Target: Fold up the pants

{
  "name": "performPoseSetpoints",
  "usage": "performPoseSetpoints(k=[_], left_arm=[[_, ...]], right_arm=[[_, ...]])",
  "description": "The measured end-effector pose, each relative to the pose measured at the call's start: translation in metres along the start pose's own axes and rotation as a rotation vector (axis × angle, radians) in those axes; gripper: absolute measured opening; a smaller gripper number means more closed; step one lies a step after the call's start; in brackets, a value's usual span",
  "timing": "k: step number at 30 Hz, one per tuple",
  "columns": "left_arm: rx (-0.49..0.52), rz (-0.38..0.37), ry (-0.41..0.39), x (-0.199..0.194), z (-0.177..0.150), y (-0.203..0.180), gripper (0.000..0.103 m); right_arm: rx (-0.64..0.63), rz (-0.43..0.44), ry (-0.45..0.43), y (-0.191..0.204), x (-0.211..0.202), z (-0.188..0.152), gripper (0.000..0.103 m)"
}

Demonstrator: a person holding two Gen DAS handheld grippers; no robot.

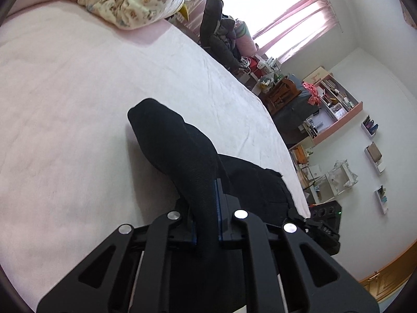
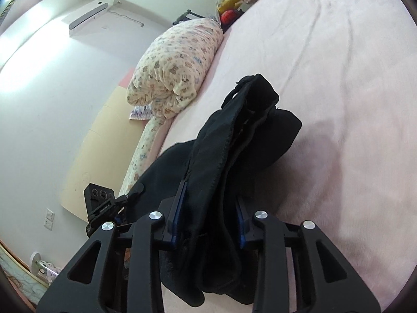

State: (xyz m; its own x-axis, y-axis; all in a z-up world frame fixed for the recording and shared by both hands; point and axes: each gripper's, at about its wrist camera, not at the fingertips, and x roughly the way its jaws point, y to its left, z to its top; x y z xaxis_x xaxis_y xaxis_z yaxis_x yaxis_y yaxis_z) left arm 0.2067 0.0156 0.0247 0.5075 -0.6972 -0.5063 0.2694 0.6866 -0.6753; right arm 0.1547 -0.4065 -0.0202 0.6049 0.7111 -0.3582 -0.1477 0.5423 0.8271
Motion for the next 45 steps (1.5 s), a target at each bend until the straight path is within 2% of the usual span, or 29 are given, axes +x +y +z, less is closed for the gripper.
performPoseSetpoints(k=[4,9,12,14,16,17,19,20,21,22,24,26,28,30,32,35,37,39,41,45], left_arm=[[0.035,0.024,-0.026,0.010,0.014,-0.010,0.009],[0.073,0.072,-0.050,0.034,0.033,-0.018,0.009],[0.078,0.135,-0.016,0.057,0.034,-0.013,0.009],[0.061,0.197,0.013,0.072,0.030,-0.002,0.009],[0.043,0.195,0.011,0.074,0.028,0.008,0.012],[0.026,0.186,0.009,0.074,0.026,0.013,0.016],[-0.009,0.240,-0.003,0.069,0.024,0.023,0.045],[-0.022,0.277,-0.019,0.064,0.024,0.027,0.054],[-0.035,0.313,-0.044,0.057,0.024,0.032,0.069],[-0.050,0.347,-0.075,0.048,0.025,0.036,0.080],[-0.086,0.426,-0.160,0.021,0.027,0.044,0.081],[-0.068,0.485,-0.235,-0.002,0.025,0.037,0.081],[0.014,0.493,-0.278,-0.011,0.018,0.017,0.089],[0.162,0.501,-0.291,-0.009,0.004,-0.015,0.098],[0.288,0.493,-0.261,0.004,-0.015,-0.046,0.100],[0.379,0.483,-0.192,0.026,-0.034,-0.071,0.101],[0.420,0.508,-0.156,0.041,-0.040,-0.077,0.101],[0.433,0.537,-0.102,0.059,-0.045,-0.077,0.101],[0.402,0.551,-0.027,0.077,-0.047,-0.063,0.100],[0.364,0.567,0.042,0.097,-0.049,-0.042,0.101]], right_arm=[[-0.032,-0.003,-0.046,0.008,0.000,0.022,0.033],[-0.030,-0.009,-0.108,-0.004,0.005,0.045,0.033],[-0.011,-0.053,-0.100,-0.018,0.015,0.049,0.033],[0.012,-0.115,-0.079,-0.031,0.020,0.046,0.033],[0.027,-0.164,-0.072,-0.040,0.023,0.042,0.034],[0.035,-0.171,-0.070,-0.041,0.023,0.040,0.039],[0.042,-0.235,-0.061,-0.040,0.023,0.038,0.047],[0.029,-0.269,-0.060,-0.038,0.021,0.037,0.051],[0.008,-0.303,-0.061,-0.033,0.018,0.035,0.053],[-0.021,-0.341,-0.073,-0.026,0.013,0.034,0.056],[-0.081,-0.418,-0.130,-0.013,-0.002,0.031,0.057],[-0.169,-0.479,-0.237,0.008,-0.022,0.026,0.057],[-0.307,-0.523,-0.305,0.037,-0.026,0.015,0.057],[-0.441,-0.577,-0.294,0.060,-0.012,0.002,0.057],[-0.565,-0.658,-0.257,0.079,0.013,-0.017,0.057],[-0.595,-0.691,-0.211,0.084,0.035,-0.033,0.057],[-0.597,-0.714,-0.187,0.083,0.044,-0.037,0.057],[-0.589,-0.759,-0.146,0.078,0.054,-0.043,0.057],[-0.583,-0.796,-0.119,0.071,0.059,-0.049,0.058],[-0.600,-0.842,-0.093,0.065,0.072,-0.053,0.061]])
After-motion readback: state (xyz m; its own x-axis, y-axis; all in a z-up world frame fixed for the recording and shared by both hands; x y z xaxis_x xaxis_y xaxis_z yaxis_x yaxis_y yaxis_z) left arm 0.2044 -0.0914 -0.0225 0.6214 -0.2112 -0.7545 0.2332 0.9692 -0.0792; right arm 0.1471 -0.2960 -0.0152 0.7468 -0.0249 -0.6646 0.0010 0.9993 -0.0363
